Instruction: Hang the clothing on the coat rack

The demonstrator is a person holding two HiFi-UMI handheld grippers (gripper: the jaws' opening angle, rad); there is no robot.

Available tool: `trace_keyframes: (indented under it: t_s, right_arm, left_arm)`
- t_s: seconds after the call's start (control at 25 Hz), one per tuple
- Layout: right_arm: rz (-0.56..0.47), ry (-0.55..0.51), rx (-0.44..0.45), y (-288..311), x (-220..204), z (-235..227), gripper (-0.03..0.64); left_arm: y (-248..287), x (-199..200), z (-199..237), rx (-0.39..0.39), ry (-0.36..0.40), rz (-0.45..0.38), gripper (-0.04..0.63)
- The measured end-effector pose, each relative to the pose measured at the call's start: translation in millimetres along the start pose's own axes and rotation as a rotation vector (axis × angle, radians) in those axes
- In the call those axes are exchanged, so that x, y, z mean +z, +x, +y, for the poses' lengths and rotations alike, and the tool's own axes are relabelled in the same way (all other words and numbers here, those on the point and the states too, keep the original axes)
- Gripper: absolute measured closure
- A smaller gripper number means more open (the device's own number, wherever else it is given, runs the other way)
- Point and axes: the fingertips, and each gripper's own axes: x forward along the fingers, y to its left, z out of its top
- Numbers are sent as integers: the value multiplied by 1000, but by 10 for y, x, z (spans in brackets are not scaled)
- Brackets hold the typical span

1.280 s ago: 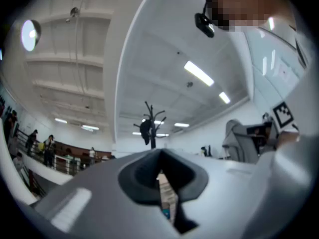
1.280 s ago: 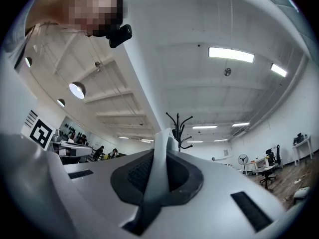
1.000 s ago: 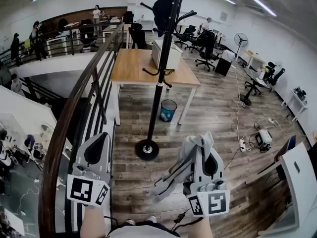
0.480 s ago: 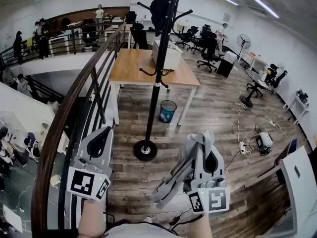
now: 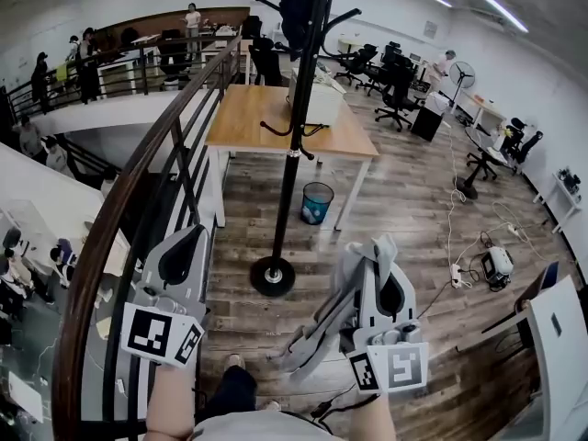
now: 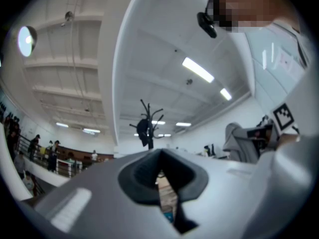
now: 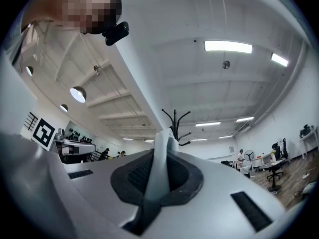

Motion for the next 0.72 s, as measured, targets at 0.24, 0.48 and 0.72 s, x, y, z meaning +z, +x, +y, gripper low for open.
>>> trace_keyframes:
  t_s: [0.24,0.48,0.72]
  right_arm:
    - [3,2,-7,308,-149,-141,609]
    - [-3,-7,-29,826,-283,-161,609]
    - [-25,-12,-56,1407,-378,-187,609]
  left_arm:
    - [371,-152,81,-21,2,6,588]
    - [849,-282,429,-48,2,-7,589]
    - [1389,-388,784,-88,8,-21,589]
